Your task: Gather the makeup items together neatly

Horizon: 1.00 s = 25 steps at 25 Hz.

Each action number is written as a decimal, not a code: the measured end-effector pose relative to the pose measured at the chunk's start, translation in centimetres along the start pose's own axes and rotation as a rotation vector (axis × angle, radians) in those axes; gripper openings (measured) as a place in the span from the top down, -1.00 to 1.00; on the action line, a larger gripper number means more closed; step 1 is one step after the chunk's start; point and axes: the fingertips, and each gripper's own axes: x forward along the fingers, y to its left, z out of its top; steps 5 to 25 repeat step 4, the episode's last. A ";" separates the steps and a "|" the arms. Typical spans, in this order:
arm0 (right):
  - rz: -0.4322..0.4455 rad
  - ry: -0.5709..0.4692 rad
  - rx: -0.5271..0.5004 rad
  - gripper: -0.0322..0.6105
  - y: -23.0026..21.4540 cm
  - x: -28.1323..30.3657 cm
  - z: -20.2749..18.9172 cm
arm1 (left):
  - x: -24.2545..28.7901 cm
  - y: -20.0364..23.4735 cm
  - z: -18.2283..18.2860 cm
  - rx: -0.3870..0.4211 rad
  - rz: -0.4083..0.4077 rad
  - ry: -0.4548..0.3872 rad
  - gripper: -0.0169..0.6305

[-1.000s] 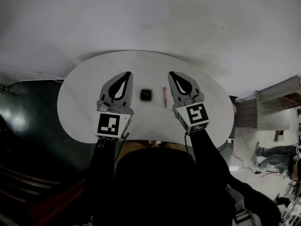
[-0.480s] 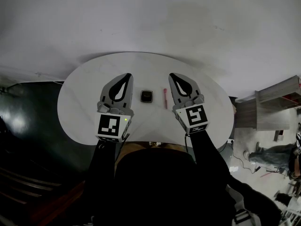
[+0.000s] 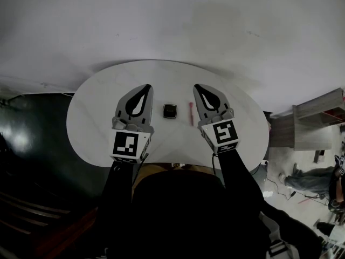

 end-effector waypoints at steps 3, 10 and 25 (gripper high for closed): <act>-0.001 0.000 0.003 0.81 -0.1 0.1 0.0 | 0.1 0.1 0.3 0.002 -0.004 -0.005 0.90; -0.002 0.000 0.003 0.82 -0.1 0.2 0.0 | 0.1 0.1 0.4 0.002 -0.007 -0.006 0.90; -0.002 0.000 0.003 0.82 -0.1 0.2 0.0 | 0.1 0.1 0.4 0.002 -0.007 -0.006 0.90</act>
